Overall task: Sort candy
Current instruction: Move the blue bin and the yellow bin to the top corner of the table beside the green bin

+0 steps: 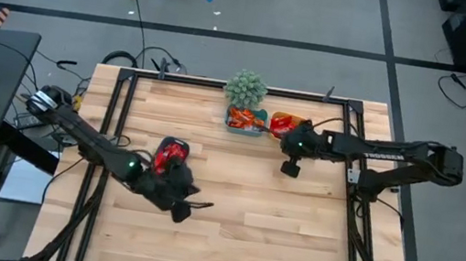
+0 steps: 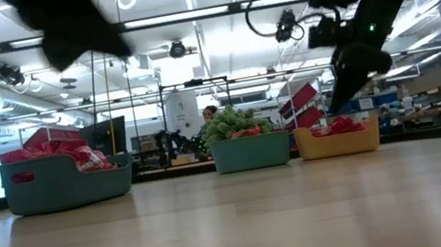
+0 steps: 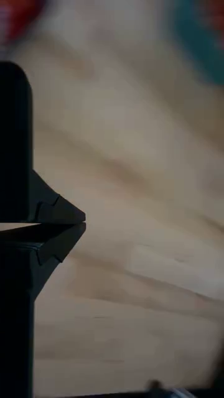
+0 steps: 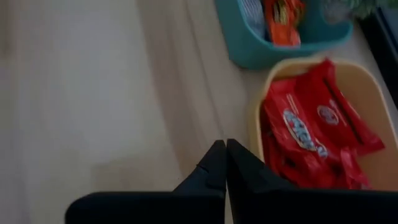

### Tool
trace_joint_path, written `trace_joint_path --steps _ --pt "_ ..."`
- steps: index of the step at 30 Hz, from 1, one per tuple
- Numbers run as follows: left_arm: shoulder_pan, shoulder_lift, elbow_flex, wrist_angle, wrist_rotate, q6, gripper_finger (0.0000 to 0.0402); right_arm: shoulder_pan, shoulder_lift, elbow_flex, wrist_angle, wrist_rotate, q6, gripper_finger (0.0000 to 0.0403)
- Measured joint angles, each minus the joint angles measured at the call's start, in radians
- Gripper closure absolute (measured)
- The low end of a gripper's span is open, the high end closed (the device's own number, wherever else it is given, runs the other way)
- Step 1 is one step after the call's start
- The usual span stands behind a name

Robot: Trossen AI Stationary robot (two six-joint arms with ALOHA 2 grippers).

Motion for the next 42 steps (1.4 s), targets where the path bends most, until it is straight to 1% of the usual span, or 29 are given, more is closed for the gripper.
trace_joint_path --steps 3,7,9,14,18,21,24,29,35,39,42 --pt "-0.039 0.005 0.017 -0.194 0.074 -0.259 0.0401 0.036 -0.041 0.000 -0.009 -0.001 0.026 0.0403" --pt "-0.112 0.005 0.005 -0.389 0.112 -0.579 0.0401 0.071 -0.074 0.000 -0.018 -0.001 0.036 0.0403" --pt "-0.151 0.005 -0.011 -0.464 0.122 -0.713 0.0401 0.082 -0.081 0.000 -0.023 -0.001 0.036 0.0403" --pt "-0.216 0.005 -0.084 -0.543 0.152 -0.941 0.0401 0.094 -0.082 0.000 -0.022 -0.001 0.043 0.0403" --pt "-0.218 0.005 -0.162 -0.549 0.164 -1.071 0.0401 0.094 -0.081 0.000 -0.022 -0.001 0.051 0.0403" --pt "-0.208 0.005 -0.214 -0.551 0.131 -1.141 0.0401 0.094 -0.081 0.000 -0.022 -0.001 0.051 0.0403" --pt "-0.181 0.005 -0.263 -0.562 0.061 -1.196 0.0401 0.094 -0.081 0.000 -0.021 -0.001 0.051 0.0403" --pt "-0.123 0.005 -0.323 -0.537 -0.064 -1.205 0.0401 0.094 -0.081 0.000 -0.021 -0.001 0.051 0.0403" --pt "-0.038 0.005 -0.346 -0.537 -0.224 -1.166 0.0401 0.094 -0.081 0.000 -0.012 -0.001 0.051 0.0403" --pt "0.036 0.004 -0.346 -0.526 -0.346 -1.083 0.0401 0.094 -0.081 0.000 -0.002 -0.001 0.051 0.0403" --pt "0.067 -0.014 -0.322 -0.559 -0.377 -1.011 0.0401 0.094 -0.081 0.000 -0.001 -0.001 0.050 0.0403"
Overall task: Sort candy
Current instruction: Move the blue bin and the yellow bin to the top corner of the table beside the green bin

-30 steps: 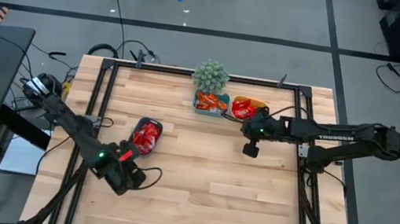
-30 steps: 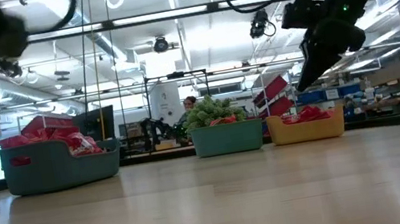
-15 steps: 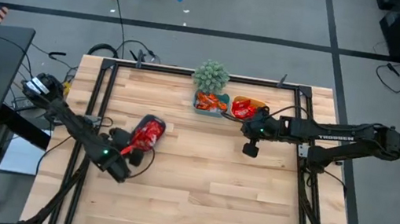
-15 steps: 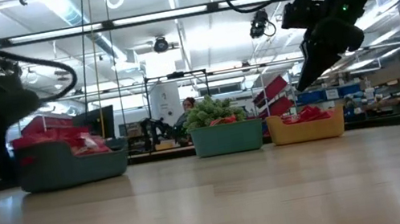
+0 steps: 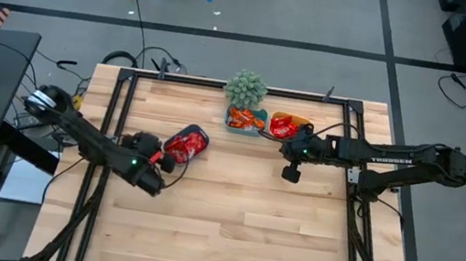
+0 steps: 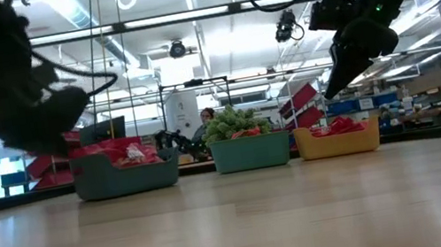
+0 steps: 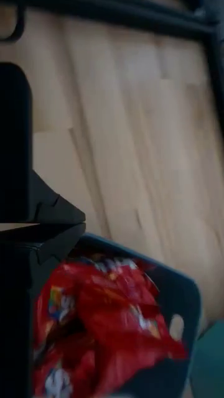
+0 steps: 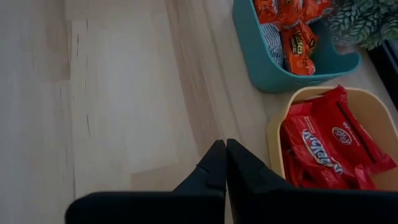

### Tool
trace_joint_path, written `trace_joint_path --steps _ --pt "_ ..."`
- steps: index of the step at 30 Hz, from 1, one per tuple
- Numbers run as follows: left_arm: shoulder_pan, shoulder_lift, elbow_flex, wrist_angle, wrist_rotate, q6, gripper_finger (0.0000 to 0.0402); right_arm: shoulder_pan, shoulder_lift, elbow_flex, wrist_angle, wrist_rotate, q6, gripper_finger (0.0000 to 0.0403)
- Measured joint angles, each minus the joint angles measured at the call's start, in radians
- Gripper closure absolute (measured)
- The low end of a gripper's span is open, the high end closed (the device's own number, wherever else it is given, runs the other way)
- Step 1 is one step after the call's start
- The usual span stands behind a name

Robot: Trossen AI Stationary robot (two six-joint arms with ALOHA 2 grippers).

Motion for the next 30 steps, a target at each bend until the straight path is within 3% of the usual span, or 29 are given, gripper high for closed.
trace_joint_path --steps 5,8,13,18,25,30 --pt "-0.025 -0.071 0.108 -0.167 -0.015 0.058 0.0401 0.000 0.000 0.000 0.000 0.000 -0.004 0.0403" --pt "-0.080 -0.120 0.166 -0.144 -0.002 0.184 0.0401 0.000 0.000 0.000 0.000 0.000 -0.004 0.0403" --pt "-0.154 -0.146 0.167 0.238 0.135 0.543 0.0401 0.000 0.001 0.000 0.009 0.000 -0.005 0.0403" --pt "-0.136 -0.076 0.114 0.583 0.178 0.728 0.0401 0.000 0.001 0.000 0.038 0.000 -0.007 0.0403" --pt "-0.052 0.064 0.105 0.557 0.221 0.674 0.0401 0.000 0.001 0.000 0.046 0.000 -0.011 0.0403" --pt "-0.018 0.102 0.105 0.354 0.220 0.495 0.0401 0.000 0.001 0.000 0.046 0.000 -0.007 0.0403"
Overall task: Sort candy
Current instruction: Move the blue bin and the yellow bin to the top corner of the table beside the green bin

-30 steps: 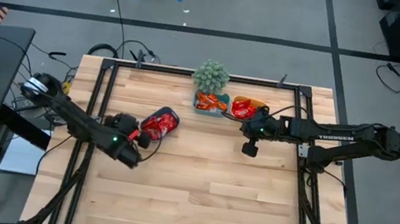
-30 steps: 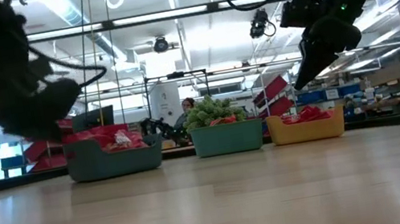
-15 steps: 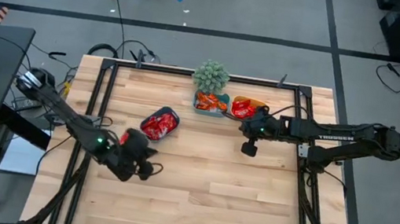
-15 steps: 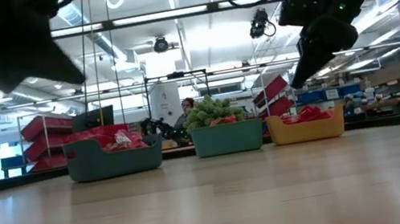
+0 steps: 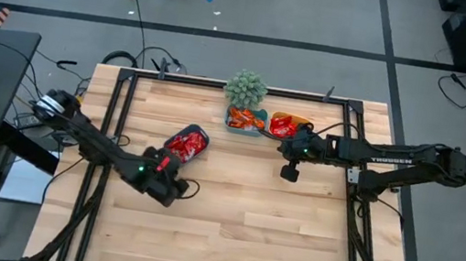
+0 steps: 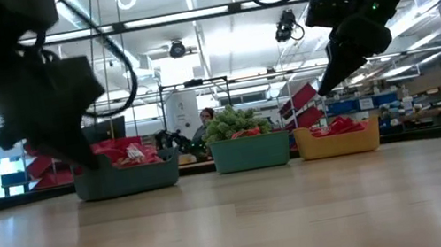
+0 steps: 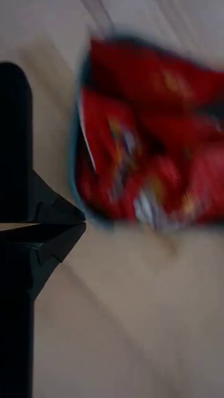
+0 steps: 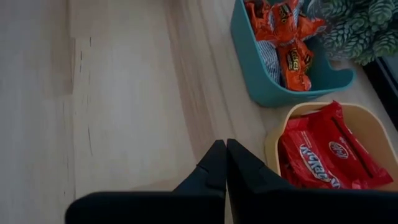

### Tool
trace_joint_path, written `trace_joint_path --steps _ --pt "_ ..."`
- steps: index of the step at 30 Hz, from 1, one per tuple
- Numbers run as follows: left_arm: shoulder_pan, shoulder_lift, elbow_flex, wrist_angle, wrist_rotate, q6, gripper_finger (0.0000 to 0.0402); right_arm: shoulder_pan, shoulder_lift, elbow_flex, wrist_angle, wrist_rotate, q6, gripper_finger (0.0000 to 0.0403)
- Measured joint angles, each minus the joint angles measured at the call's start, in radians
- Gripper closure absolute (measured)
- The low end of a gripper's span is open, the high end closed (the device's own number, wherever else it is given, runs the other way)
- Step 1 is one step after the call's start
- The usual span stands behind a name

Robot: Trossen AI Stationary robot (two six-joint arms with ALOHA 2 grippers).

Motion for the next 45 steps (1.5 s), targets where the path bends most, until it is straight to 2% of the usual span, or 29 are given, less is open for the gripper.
trace_joint_path --steps 4,10,14,23,27,30,37,42,45 --pt "0.013 0.007 0.000 -0.137 -0.042 -0.115 0.0401 -0.001 0.000 0.000 0.000 0.000 0.000 0.0403" --pt "0.071 0.007 0.000 -0.214 -0.153 -0.164 0.0401 -0.001 0.000 0.000 0.000 0.000 0.000 0.0403" --pt "0.140 0.007 -0.016 -0.191 -0.196 -0.108 0.0401 -0.001 0.000 0.000 0.005 0.000 0.001 0.0403" --pt "0.317 0.007 -0.057 -0.144 -0.207 0.020 0.0401 -0.001 0.000 0.000 0.022 0.000 -0.005 0.0403" --pt "0.369 0.007 -0.058 0.008 -0.205 0.175 0.0401 -0.001 0.000 0.000 0.022 0.000 -0.008 0.0403" --pt "0.388 0.003 -0.049 0.132 -0.168 0.347 0.0401 -0.001 0.000 0.000 0.023 0.000 -0.008 0.0403" --pt "0.356 -0.068 0.045 0.084 -0.059 0.469 0.0401 -0.001 0.000 0.000 0.022 0.000 -0.007 0.0403" --pt "0.342 -0.048 0.036 0.324 0.126 0.653 0.0401 -0.001 0.000 0.000 0.025 0.000 -0.008 0.0403" --pt "0.361 0.015 0.031 0.405 0.158 0.722 0.0402 -0.001 0.000 0.000 0.029 0.000 -0.008 0.0403"
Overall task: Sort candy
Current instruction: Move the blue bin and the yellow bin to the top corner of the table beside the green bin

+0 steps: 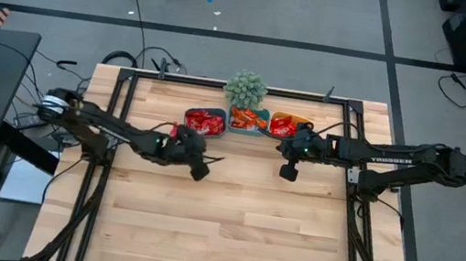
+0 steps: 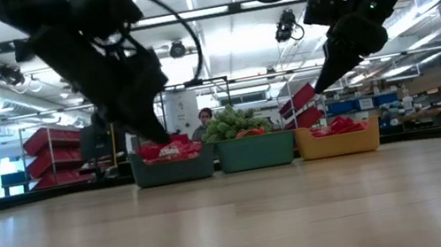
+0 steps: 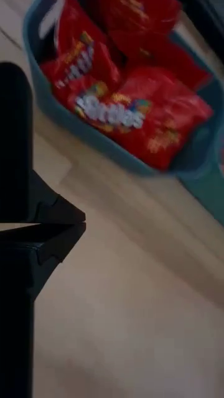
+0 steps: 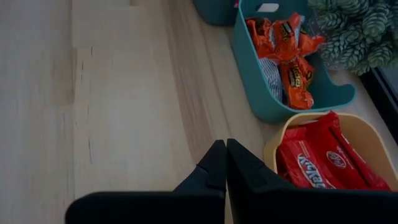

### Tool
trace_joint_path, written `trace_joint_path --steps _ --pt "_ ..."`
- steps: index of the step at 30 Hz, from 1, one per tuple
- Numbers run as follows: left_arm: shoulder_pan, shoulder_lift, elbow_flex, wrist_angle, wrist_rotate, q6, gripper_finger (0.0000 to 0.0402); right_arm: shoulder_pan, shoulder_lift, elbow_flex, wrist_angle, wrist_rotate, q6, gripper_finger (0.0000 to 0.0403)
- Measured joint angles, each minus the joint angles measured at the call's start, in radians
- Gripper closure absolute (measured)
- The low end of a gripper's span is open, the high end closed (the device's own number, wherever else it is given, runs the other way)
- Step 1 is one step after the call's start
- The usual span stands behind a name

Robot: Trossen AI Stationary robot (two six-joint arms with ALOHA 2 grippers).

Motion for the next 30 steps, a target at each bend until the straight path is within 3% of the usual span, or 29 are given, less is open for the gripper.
trace_joint_path --steps 7,20,25,30 --pt "0.079 0.125 -0.002 0.056 -0.012 0.006 0.0402 0.000 0.000 0.000 0.001 0.000 -0.007 0.0403" --pt "0.162 0.232 -0.002 0.215 -0.070 0.027 0.0402 -0.005 0.000 0.000 0.004 0.012 -0.014 0.0403" --pt "0.179 0.234 -0.002 0.214 -0.094 0.035 0.0402 -0.044 0.000 0.000 -0.095 0.117 0.045 0.0403" --pt "0.188 0.234 -0.002 0.204 -0.100 0.082 0.0402 -0.085 0.000 0.000 -0.223 -0.009 0.160 0.0403"
